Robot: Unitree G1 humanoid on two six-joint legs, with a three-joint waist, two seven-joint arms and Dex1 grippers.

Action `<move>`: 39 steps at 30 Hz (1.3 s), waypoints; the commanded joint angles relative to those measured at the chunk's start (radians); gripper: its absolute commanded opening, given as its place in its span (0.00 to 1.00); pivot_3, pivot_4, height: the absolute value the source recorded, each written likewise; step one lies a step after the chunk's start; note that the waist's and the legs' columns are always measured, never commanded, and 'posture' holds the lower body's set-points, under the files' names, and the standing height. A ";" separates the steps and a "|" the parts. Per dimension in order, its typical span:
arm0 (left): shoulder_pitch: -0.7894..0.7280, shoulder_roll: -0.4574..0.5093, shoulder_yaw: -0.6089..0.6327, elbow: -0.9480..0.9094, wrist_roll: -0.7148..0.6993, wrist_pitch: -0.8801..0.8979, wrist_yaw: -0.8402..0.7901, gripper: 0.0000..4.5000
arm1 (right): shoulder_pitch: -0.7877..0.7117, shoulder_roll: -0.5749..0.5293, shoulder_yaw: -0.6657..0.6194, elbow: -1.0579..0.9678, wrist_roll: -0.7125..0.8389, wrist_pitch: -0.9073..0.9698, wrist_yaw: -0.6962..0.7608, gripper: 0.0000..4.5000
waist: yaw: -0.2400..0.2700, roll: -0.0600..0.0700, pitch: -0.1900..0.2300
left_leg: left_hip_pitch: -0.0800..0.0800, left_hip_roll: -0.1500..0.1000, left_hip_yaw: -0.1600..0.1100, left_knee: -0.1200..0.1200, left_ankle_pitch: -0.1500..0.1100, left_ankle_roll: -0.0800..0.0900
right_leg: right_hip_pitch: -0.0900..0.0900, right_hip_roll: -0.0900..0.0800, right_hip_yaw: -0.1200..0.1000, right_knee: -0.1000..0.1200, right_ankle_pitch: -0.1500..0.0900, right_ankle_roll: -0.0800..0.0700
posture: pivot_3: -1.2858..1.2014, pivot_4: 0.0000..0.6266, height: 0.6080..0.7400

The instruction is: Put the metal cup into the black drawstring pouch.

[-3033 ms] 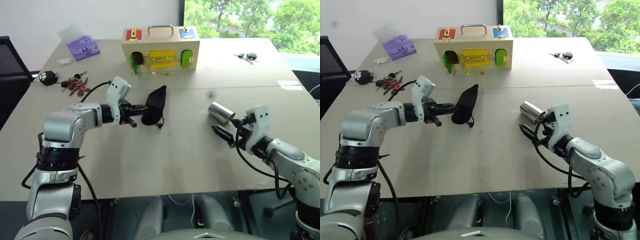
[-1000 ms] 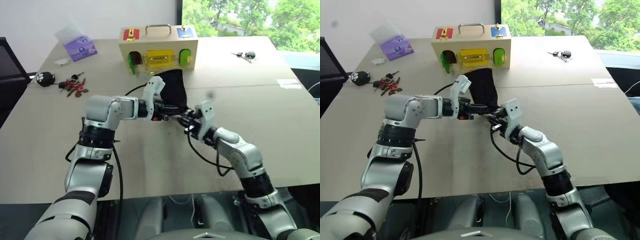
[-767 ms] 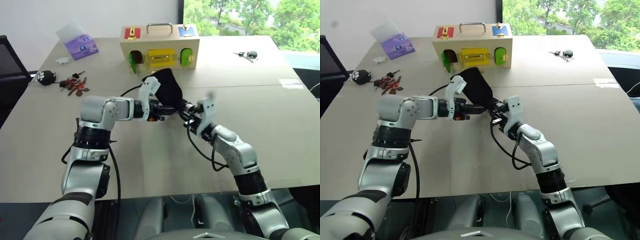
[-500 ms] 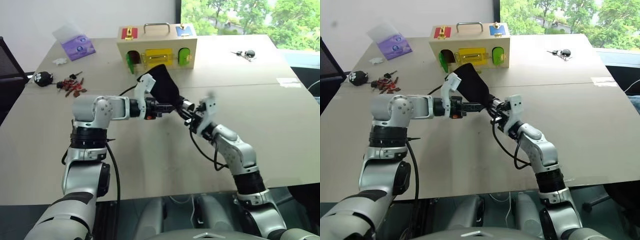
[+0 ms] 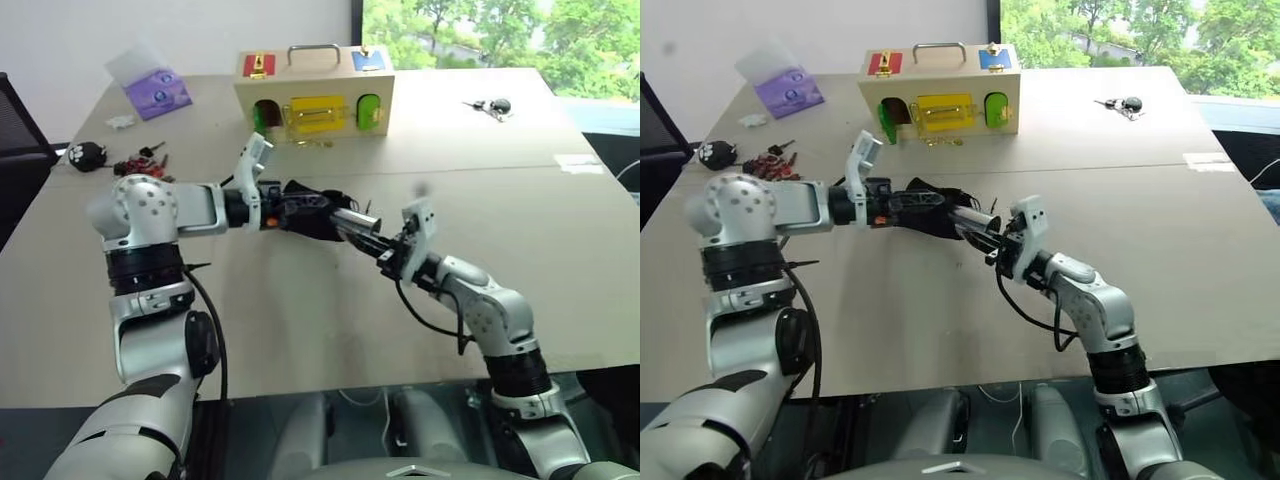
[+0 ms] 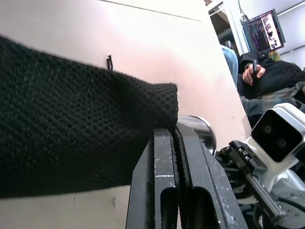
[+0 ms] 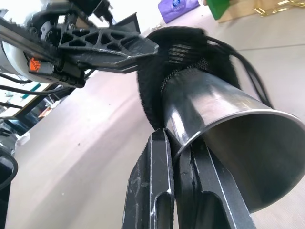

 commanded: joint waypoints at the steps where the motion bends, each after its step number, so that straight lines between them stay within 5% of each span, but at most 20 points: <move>1: 0.057 0.043 -0.004 -0.078 -0.089 0.004 0.030 0.00 | -0.009 0.007 -0.005 -0.055 0.066 0.042 0.022 0.02 | -0.001 0.000 0.000 | 0.000 0.000 0.000 0.000 0.000 0.000 | 0.000 0.000 0.000 0.000 0.000 0.000 | 0.52 0.24 1.00; 14: 0.133 0.044 0.000 -0.148 -0.294 0.004 0.177 0.00 | -0.114 0.119 0.178 0.267 -0.155 -0.174 0.072 0.02 | 0.001 -0.001 0.000 | 0.000 0.000 0.001 0.000 0.000 -0.001 | -0.001 -0.001 0.001 0.001 0.000 0.000 | 0.52 0.24 1.00; 21: 0.158 0.045 0.010 -0.176 -0.443 0.004 0.291 0.00 | -0.228 0.170 0.240 0.476 -0.370 -0.468 0.046 0.02 | 0.002 -0.001 -0.001 | 0.000 -0.001 0.001 0.000 0.001 -0.001 | -0.001 -0.002 0.001 0.001 0.000 0.000 | 0.52 0.24 1.00; 31: 0.175 -0.105 0.067 -0.267 -0.683 -0.024 0.554 0.00 | -0.375 0.204 0.368 0.688 -0.601 -0.813 0.126 0.02 | 0.002 -0.002 -0.001 | 0.000 -0.001 0.000 0.000 0.001 -0.002 | -0.001 -0.007 0.000 0.001 0.000 0.000 | 0.52 0.24 1.00; 39: 0.242 -0.055 -0.057 -0.348 -0.984 -0.205 0.734 0.00 | -0.453 0.300 0.166 0.696 -0.395 -0.634 0.173 0.02 | 0.004 -0.003 -0.001 | -0.001 0.000 -0.001 0.000 0.001 -0.003 | -0.001 -0.008 0.000 0.000 0.000 0.000 | 0.52 0.24 1.00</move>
